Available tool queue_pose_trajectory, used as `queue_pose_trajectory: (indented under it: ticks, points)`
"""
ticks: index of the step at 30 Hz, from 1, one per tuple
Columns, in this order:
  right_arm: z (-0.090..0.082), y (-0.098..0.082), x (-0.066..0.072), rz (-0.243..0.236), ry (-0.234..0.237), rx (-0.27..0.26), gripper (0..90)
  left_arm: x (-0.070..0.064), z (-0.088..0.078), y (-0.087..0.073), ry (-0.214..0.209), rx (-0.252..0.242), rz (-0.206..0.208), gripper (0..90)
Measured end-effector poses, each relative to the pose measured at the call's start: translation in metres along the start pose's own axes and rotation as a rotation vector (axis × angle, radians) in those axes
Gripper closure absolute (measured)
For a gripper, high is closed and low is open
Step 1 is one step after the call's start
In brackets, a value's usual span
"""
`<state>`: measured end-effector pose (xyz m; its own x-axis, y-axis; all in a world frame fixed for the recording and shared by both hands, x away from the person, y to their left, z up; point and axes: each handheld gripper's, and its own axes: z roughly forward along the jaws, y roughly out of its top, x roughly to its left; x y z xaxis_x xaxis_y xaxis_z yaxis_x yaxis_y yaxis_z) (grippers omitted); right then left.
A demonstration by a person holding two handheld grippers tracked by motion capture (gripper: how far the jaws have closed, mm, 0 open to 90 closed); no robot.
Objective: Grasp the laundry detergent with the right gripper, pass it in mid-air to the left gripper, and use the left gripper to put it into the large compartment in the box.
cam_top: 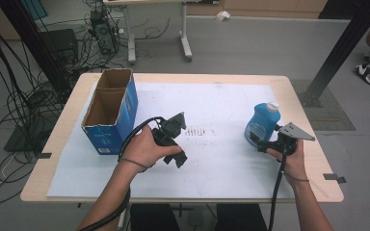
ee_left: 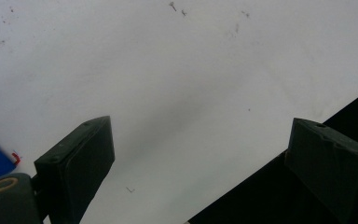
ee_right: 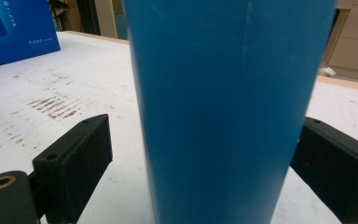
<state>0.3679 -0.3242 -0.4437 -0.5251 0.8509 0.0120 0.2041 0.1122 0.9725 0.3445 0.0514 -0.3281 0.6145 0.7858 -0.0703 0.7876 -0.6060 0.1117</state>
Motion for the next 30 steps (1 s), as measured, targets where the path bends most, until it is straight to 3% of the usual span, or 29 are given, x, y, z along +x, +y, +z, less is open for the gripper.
queue_pose_trajectory:
  ticks: [13,30]
  points:
    - [0.0088,0.0019,-0.0006,0.007,-0.013,-0.005,8.0,0.0021,0.0016,-0.0017,-0.002,0.005,-0.005,8.1]
    - [0.0073,0.0039,-0.0007,0.005,-0.015,-0.014,8.0,0.0013,0.0015,-0.0021,-0.003,-0.002,-0.002,8.1]
